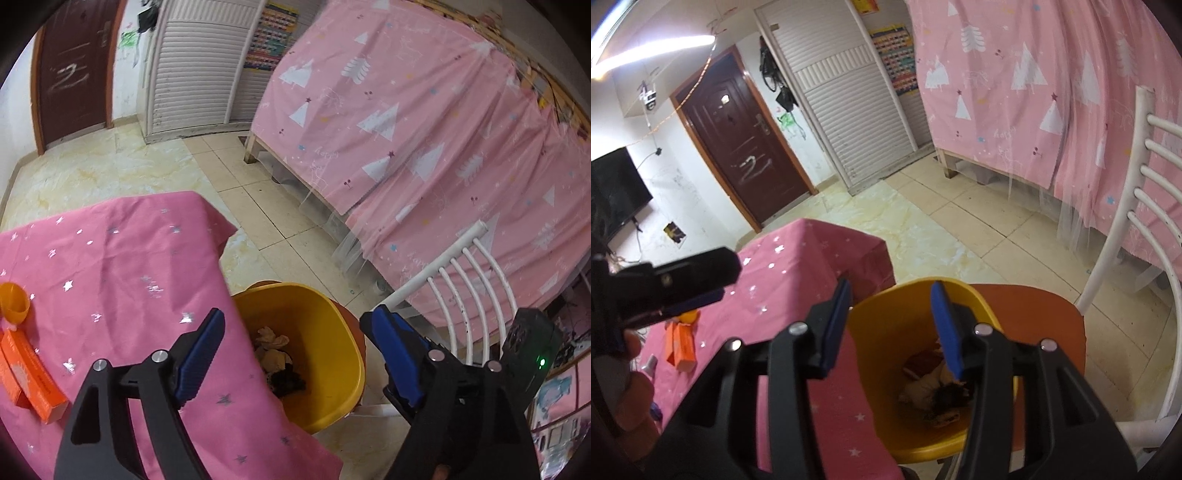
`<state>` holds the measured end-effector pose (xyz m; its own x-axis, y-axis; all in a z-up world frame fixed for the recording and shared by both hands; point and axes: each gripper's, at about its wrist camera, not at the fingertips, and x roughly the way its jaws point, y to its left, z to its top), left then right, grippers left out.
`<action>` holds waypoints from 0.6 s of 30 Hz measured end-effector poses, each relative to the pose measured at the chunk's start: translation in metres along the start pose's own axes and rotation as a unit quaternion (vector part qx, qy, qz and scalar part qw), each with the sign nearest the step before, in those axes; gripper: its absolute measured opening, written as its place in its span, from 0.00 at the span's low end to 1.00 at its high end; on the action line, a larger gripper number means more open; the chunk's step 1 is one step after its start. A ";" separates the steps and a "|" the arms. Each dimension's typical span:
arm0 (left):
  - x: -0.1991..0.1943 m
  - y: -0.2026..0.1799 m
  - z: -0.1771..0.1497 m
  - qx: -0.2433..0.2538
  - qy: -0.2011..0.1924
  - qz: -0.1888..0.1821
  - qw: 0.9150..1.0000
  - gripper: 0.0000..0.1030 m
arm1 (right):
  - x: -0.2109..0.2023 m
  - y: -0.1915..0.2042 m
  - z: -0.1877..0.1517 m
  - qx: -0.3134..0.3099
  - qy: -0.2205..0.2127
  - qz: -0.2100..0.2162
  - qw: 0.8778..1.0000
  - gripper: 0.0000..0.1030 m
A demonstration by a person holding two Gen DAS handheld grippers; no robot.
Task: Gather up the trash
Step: 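Move both tools back over the remaining trash on the table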
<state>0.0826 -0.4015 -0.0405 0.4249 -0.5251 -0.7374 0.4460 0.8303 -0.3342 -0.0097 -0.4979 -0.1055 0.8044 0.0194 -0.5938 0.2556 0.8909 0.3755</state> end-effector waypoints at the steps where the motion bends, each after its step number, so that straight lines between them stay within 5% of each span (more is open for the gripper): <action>1: -0.004 0.007 0.001 -0.008 -0.003 0.000 1.000 0.74 | 0.000 0.004 0.000 -0.003 0.000 0.004 1.000 0.47; 3: -0.012 0.019 0.003 -0.021 -0.009 0.002 1.000 0.76 | -0.001 0.010 0.001 -0.007 -0.002 0.009 1.000 0.59; 18: -0.076 0.114 0.014 -0.079 -0.061 0.042 0.994 0.79 | 0.016 0.110 -0.005 -0.081 0.020 0.049 0.995 0.60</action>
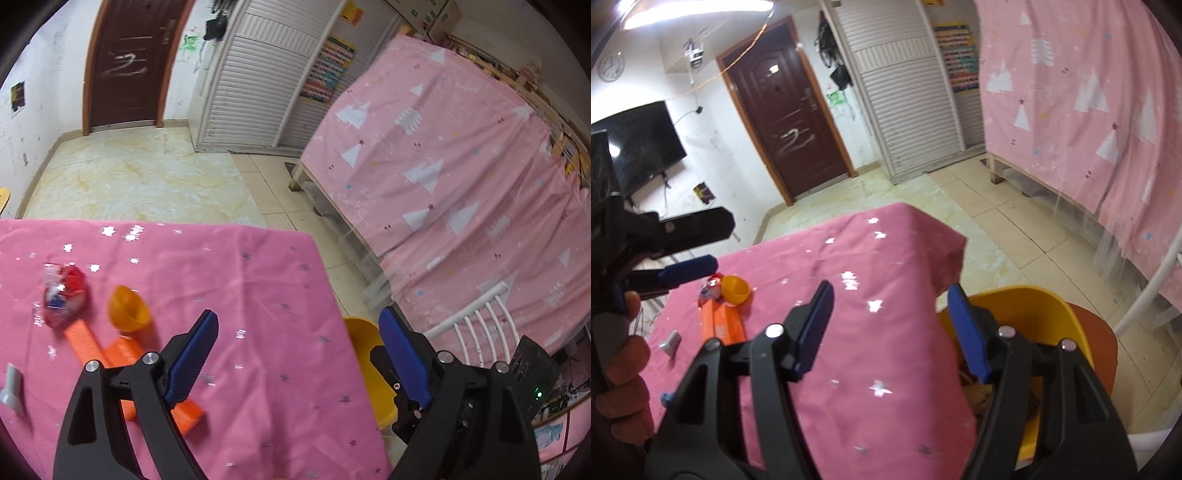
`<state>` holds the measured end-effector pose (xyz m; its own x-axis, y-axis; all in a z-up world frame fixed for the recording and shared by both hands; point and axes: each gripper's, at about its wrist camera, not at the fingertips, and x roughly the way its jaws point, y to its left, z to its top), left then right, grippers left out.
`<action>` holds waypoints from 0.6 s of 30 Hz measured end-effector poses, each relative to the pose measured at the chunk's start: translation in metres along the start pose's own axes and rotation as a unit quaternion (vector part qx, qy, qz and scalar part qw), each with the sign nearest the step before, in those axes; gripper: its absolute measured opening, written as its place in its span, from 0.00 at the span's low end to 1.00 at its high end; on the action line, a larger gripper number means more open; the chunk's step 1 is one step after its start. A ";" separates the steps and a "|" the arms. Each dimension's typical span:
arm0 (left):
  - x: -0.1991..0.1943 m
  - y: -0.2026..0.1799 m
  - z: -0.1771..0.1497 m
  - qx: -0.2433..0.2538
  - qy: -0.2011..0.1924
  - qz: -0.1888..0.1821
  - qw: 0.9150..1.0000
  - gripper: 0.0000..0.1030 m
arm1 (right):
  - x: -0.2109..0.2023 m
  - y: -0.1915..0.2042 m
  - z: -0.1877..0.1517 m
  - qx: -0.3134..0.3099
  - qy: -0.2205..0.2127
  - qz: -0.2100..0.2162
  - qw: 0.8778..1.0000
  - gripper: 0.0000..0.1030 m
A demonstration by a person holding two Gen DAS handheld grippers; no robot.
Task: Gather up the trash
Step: 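Move both tools back over the remaining trash on the table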
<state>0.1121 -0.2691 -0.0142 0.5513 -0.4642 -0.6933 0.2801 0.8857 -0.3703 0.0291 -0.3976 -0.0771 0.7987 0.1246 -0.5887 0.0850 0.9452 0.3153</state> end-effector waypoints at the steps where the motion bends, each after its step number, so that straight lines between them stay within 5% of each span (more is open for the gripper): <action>1: -0.002 0.004 0.001 -0.002 -0.002 0.002 1.000 0.79 | 0.002 0.008 0.001 -0.006 0.001 0.002 1.000 0.60; 7: -0.018 0.042 0.007 -0.019 -0.018 0.025 0.999 0.79 | 0.014 0.042 0.001 -0.032 0.015 0.014 0.999 0.60; 18: -0.040 0.115 0.025 -0.035 -0.035 0.127 0.991 0.79 | 0.038 0.102 -0.003 -0.080 0.040 0.037 0.995 0.60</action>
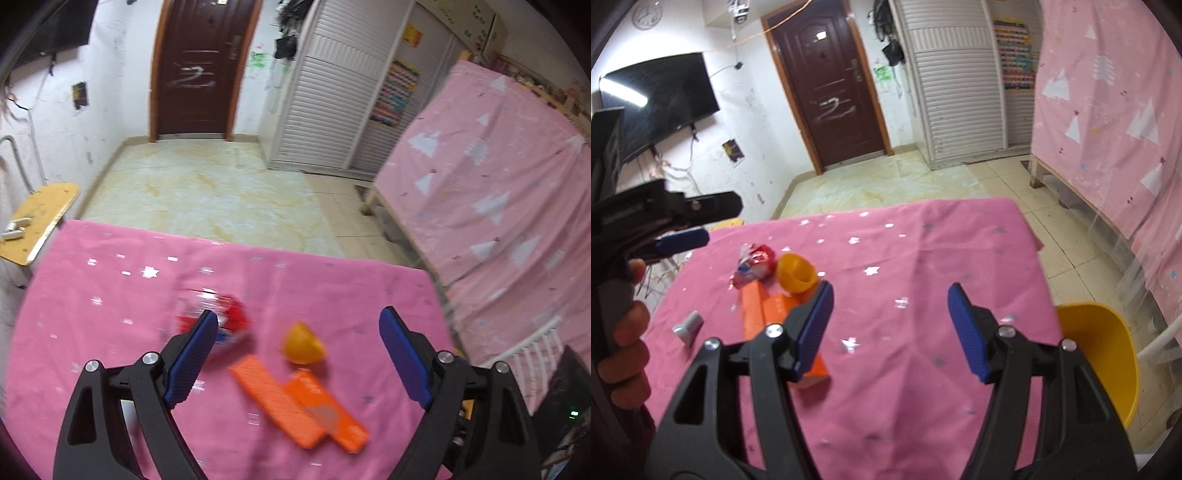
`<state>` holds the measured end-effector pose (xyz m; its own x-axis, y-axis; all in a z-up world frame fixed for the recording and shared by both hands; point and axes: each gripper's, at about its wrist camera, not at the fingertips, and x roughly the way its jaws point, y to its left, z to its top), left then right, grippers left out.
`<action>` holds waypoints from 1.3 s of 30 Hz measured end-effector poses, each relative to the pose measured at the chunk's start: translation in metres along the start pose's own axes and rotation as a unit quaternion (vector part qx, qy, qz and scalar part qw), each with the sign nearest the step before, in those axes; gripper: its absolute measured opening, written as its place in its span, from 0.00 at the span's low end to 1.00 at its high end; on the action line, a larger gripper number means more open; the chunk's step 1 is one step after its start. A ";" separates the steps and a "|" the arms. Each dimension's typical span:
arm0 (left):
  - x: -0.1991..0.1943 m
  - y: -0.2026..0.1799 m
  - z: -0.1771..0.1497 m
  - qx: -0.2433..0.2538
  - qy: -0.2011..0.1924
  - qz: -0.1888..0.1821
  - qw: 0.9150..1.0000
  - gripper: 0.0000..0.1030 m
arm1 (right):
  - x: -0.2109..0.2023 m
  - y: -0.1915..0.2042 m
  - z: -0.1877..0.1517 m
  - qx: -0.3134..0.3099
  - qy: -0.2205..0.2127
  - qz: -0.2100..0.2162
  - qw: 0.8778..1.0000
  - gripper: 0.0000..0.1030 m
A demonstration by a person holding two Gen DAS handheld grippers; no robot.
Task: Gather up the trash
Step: 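Move both tools back over the remaining trash on the table, then grasp the red snack wrapper with the left gripper and lift it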
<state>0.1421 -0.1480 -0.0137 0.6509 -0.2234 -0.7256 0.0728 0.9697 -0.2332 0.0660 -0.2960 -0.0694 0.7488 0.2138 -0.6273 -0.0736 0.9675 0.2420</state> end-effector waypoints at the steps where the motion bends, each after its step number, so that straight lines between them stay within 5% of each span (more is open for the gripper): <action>1: 0.002 0.007 0.002 0.000 0.004 0.008 1.000 0.79 | 0.002 0.007 0.000 -0.007 0.003 0.003 1.000 0.60; 10: 0.032 0.045 0.004 0.003 0.041 0.070 0.997 0.79 | 0.019 0.039 -0.001 -0.037 0.024 0.010 0.999 0.66; 17: 0.057 0.059 0.002 0.013 0.067 0.080 0.994 0.77 | 0.027 0.055 -0.003 -0.051 0.035 0.008 0.998 0.66; 23: 0.073 0.064 -0.001 0.015 0.088 0.066 0.994 0.60 | 0.030 0.058 -0.008 -0.048 0.044 0.005 0.998 0.67; 31: 0.088 0.056 -0.012 0.052 0.095 0.071 0.992 0.54 | 0.028 0.060 -0.012 -0.051 0.050 0.008 0.997 0.71; 35: 0.086 0.052 -0.013 0.066 0.085 0.087 0.990 0.24 | 0.027 0.059 -0.018 -0.054 0.055 0.012 0.997 0.72; 39: 0.082 0.051 -0.014 0.062 0.083 0.090 0.991 0.22 | 0.028 0.058 -0.023 -0.056 0.062 0.015 0.996 0.72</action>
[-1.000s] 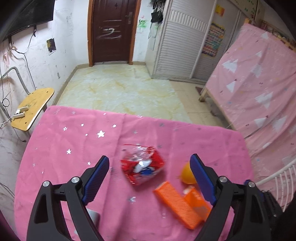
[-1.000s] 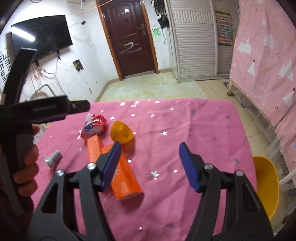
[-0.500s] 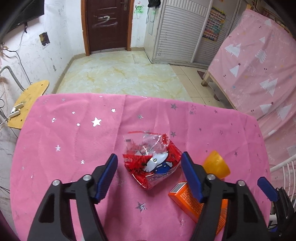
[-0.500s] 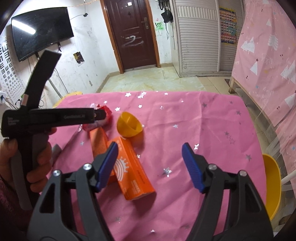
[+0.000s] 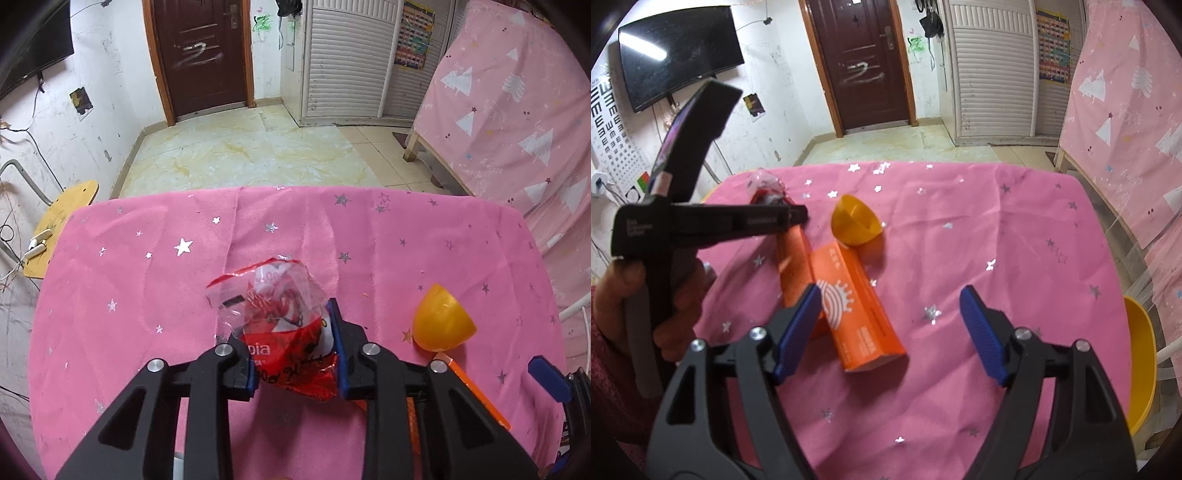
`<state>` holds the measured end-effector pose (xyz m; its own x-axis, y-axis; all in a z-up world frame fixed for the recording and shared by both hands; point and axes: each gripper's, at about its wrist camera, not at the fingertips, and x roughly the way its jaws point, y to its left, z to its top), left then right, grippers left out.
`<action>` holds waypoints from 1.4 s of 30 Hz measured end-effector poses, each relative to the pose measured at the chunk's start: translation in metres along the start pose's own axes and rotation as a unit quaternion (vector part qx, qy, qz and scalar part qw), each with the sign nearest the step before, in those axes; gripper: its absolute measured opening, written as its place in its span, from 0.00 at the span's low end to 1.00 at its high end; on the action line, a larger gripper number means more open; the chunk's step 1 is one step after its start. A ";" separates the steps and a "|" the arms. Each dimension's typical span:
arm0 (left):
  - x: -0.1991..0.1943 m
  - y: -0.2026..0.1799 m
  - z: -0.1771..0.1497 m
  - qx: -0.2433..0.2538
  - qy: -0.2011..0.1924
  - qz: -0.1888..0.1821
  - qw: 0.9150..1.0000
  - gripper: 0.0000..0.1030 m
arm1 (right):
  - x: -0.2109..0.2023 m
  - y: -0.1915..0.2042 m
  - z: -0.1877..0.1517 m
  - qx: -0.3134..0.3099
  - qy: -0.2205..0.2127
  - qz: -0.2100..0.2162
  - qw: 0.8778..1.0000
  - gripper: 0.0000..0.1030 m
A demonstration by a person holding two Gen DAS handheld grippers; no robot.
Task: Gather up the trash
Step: 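Grasp the red snack wrapper with the left gripper and lift it, then grasp the orange box with the right gripper while the left holds the wrapper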
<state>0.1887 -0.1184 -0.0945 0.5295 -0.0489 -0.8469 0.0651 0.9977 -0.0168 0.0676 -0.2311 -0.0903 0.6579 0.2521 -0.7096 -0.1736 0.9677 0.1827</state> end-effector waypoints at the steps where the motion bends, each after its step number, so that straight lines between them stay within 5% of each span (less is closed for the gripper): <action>1: -0.001 0.001 0.000 -0.003 -0.001 0.000 1.000 0.22 | 0.000 0.000 -0.001 0.000 0.002 0.000 1.000 0.72; 13: -0.027 0.025 0.004 -0.040 -0.007 -0.028 0.999 0.22 | -0.003 -0.003 -0.011 -0.013 0.019 0.004 1.000 0.72; 21: -0.036 0.031 0.003 -0.050 -0.012 -0.036 0.998 0.22 | 0.003 0.014 -0.014 -0.058 0.034 -0.012 0.998 0.43; 32: -0.048 0.026 0.001 -0.047 -0.016 -0.029 0.998 0.22 | -0.003 0.011 -0.013 -0.061 0.021 -0.002 0.998 0.27; 42: -0.058 0.011 -0.002 -0.035 -0.023 -0.023 0.999 0.22 | -0.028 -0.007 -0.016 -0.031 -0.008 0.029 0.999 0.25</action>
<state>0.1572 -0.1049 -0.0461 0.5657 -0.0942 -0.8192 0.0320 0.9952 -0.0924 0.0387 -0.2447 -0.0822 0.6571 0.3075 -0.6882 -0.2561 0.9498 0.1798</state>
